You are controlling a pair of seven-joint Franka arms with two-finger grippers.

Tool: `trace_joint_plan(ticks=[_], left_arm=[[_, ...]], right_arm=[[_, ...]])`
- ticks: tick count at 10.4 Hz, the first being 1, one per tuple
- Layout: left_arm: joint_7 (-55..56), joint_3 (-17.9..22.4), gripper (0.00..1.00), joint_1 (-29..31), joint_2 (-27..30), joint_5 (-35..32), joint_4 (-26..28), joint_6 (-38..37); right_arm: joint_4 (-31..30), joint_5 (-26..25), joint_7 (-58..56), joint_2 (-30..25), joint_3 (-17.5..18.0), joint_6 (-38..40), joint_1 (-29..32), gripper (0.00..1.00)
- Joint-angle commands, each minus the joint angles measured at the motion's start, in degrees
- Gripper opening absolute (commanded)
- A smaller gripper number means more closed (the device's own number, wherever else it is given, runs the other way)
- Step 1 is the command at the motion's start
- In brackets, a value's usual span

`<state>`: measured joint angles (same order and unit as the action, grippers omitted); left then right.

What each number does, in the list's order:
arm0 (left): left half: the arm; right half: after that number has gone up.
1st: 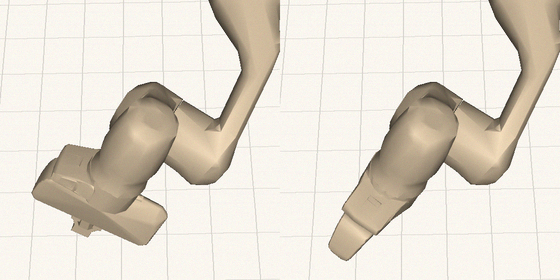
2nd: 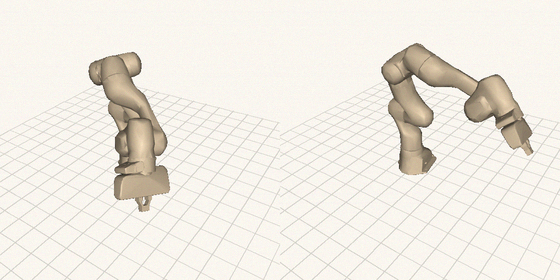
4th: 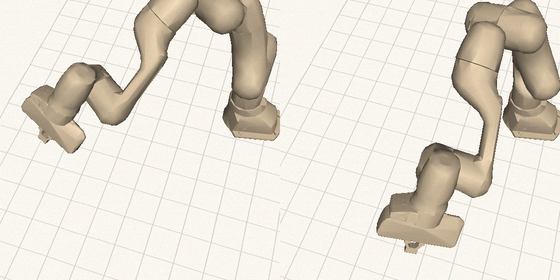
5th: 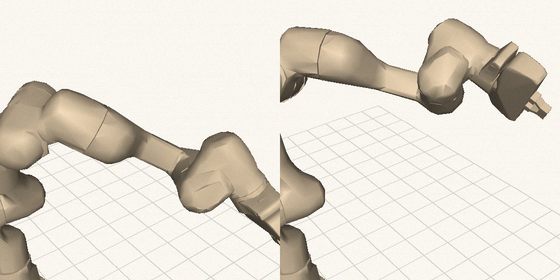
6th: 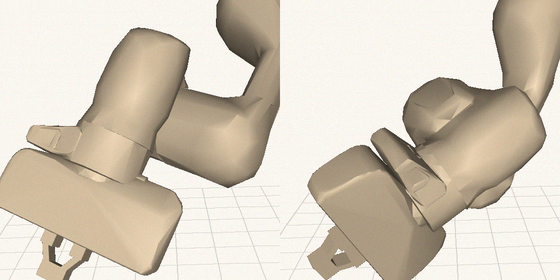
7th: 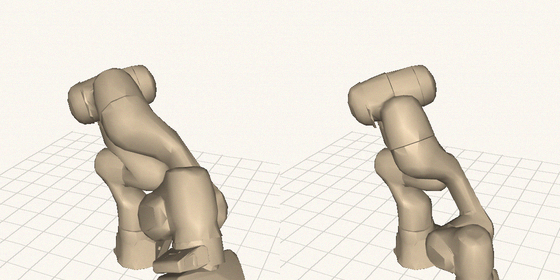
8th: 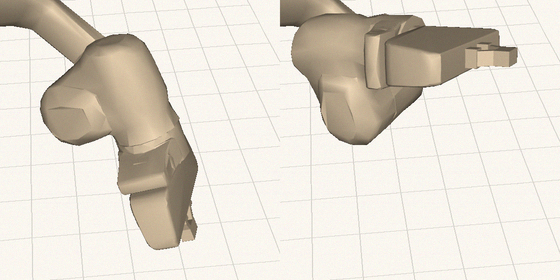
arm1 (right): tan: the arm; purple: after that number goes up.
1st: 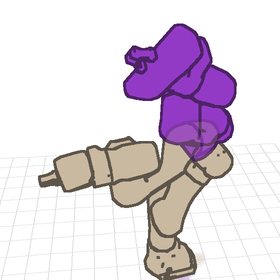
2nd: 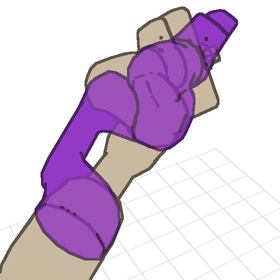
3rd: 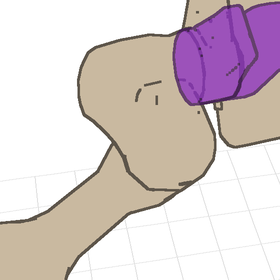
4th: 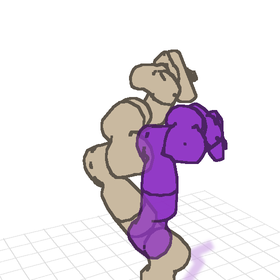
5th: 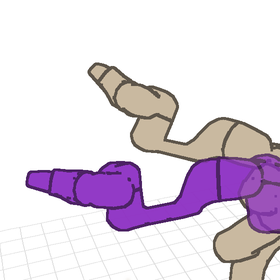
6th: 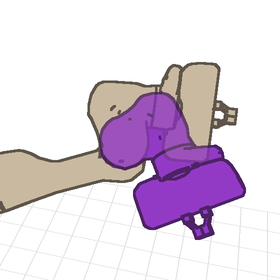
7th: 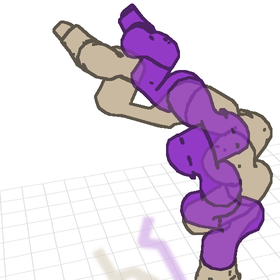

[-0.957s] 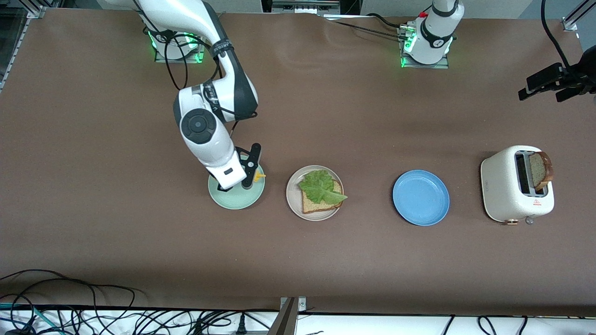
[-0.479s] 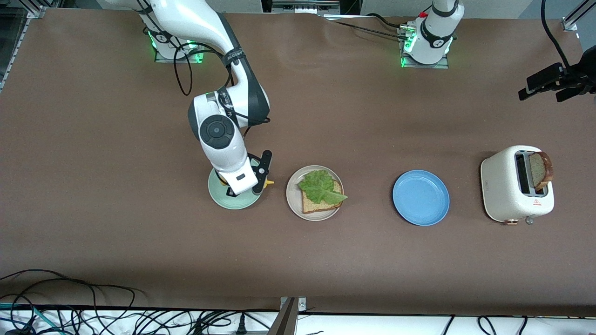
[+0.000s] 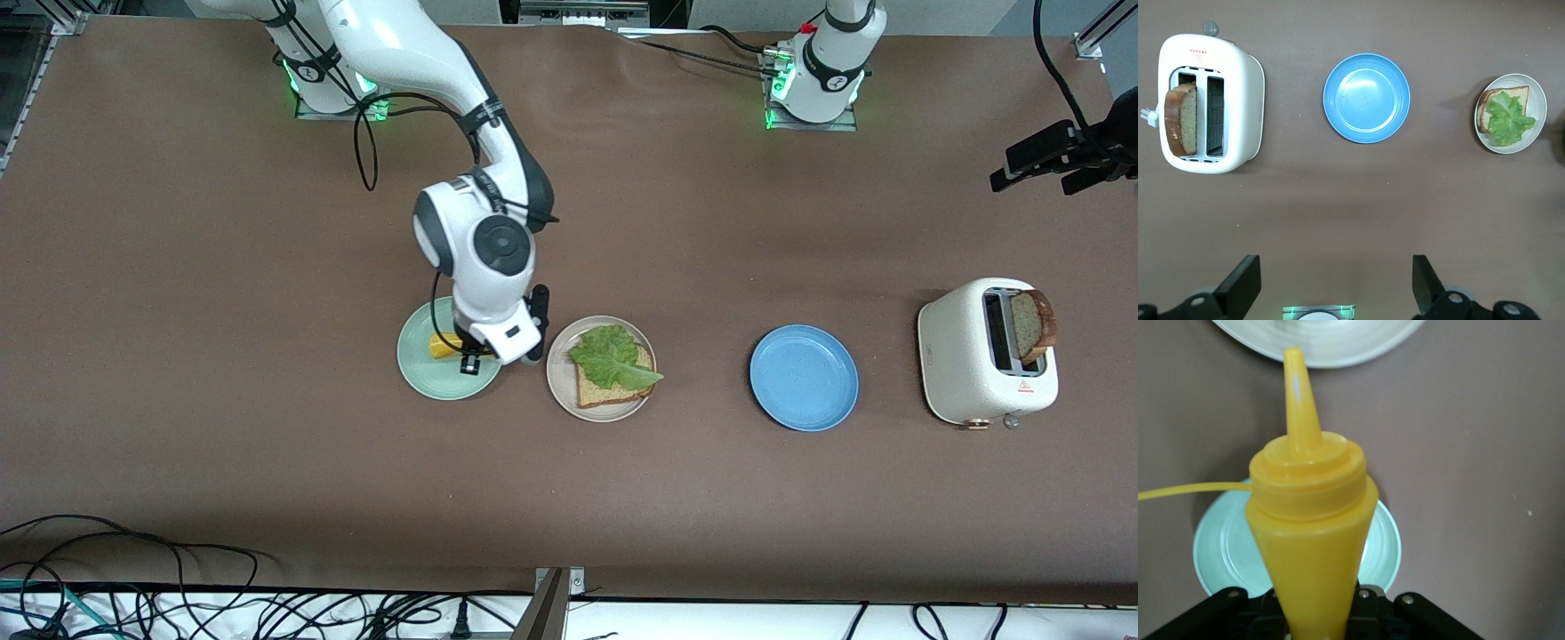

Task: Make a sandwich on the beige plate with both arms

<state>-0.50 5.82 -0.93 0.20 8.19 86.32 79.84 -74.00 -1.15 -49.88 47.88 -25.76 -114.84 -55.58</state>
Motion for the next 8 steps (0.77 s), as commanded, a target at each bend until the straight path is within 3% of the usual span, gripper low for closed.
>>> trace_joint_plan(ticks=[1, 4, 8], left_arm=[[-0.6, -0.3, 1.0, 0.3, 0.1, -0.8, -0.6, -0.7], [-0.6, -0.3, 1.0, 0.3, 0.1, -0.8, -0.6, -0.7], [-0.6, -0.1, 1.0, 0.3, 0.0, -0.8, -0.6, -0.7]], right_arm=[[3.2, -3.2, 2.8, 2.8, 0.5, -0.9, -1.1, 0.0], [8.4, -3.2, 5.0, 8.1, 1.0, -5.0, -1.4, 0.0], [8.6, -3.4, 8.4, 10.8, 0.9, -9.8, -1.4, 0.0]])
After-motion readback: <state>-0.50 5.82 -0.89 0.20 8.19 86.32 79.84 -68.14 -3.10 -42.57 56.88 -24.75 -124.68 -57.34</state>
